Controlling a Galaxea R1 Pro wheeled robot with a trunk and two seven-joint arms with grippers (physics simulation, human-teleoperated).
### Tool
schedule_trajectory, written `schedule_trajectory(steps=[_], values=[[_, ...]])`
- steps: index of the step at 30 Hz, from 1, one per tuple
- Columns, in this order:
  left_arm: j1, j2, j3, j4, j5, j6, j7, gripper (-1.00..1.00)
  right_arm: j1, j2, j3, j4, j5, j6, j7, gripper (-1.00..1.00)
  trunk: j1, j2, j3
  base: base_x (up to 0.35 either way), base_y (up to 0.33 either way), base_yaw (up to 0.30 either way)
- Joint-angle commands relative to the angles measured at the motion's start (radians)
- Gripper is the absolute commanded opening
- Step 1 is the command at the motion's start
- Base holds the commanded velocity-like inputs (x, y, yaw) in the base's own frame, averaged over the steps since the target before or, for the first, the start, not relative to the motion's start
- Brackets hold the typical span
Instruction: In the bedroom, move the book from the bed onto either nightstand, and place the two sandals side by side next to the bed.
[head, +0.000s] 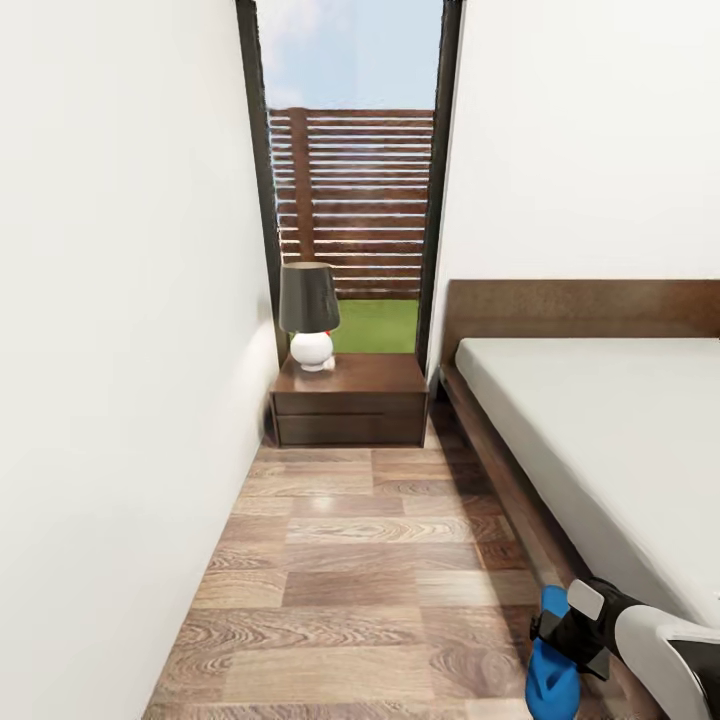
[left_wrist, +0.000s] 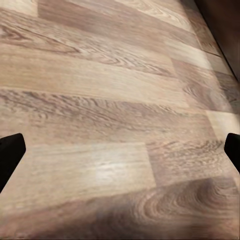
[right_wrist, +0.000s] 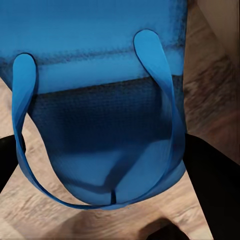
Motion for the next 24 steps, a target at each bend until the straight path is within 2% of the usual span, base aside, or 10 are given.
schedule_trajectory(steps=[1,24], values=[[-0.001,0.000,-0.004,0.001,0.010,0.000,-0.007,1.00,-0.001,0.000,-0.001,0.001,-0.008,0.001,-0.006,-1.00,-0.001,0.000,-0.001,-0.165,0.000,0.000],[-0.001,0.000,-0.004,0.001,0.010,0.000,-0.007,1.00,-0.001,0.000,0.000,0.001,-0.008,0.001,-0.005,-1.00,-0.001,0.000,-0.001,-0.257,0.000,0.000]])
